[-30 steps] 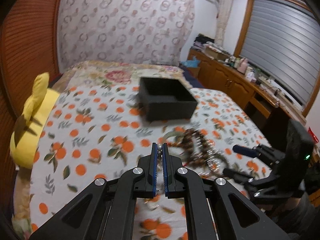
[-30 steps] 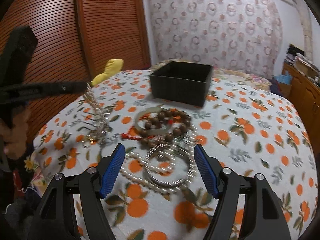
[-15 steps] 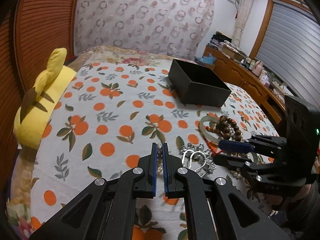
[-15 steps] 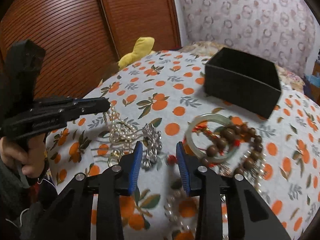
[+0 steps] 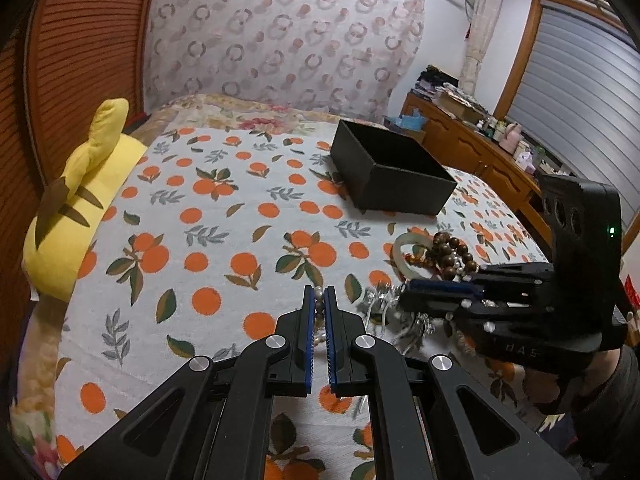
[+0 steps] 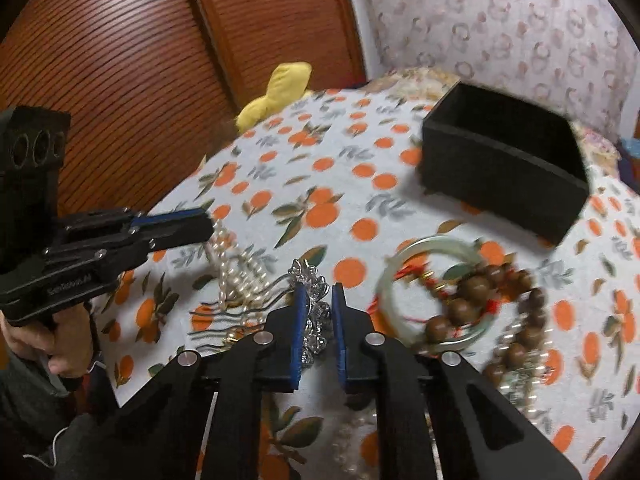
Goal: Organize jewelry
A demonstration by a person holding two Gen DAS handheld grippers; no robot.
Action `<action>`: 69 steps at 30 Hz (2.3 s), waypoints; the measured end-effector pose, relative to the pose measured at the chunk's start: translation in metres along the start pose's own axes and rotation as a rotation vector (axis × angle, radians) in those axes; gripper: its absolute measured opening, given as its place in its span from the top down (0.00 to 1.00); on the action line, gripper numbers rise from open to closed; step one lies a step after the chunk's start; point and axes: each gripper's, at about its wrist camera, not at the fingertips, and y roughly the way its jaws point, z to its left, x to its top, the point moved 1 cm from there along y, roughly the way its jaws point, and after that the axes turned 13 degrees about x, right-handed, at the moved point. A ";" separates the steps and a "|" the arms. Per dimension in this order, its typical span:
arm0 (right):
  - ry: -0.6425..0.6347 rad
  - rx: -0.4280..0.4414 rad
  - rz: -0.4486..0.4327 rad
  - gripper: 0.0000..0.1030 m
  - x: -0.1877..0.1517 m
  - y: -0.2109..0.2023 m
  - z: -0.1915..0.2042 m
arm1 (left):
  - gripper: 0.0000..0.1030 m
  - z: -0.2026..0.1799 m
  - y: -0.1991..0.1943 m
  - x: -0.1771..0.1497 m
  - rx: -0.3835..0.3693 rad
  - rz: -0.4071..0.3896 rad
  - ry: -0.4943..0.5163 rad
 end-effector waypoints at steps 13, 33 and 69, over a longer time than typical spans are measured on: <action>-0.025 -0.156 -0.148 0.92 0.017 -0.043 -0.024 | 0.96 -0.023 -0.010 0.024 -0.047 -0.051 0.018; -0.059 -0.228 -0.249 0.92 0.045 -0.091 -0.045 | 0.96 -0.056 -0.035 0.100 -0.098 -0.169 0.050; -0.017 -0.253 -0.274 0.92 0.108 -0.067 -0.161 | 0.96 -0.103 0.090 0.183 -0.066 -0.072 0.108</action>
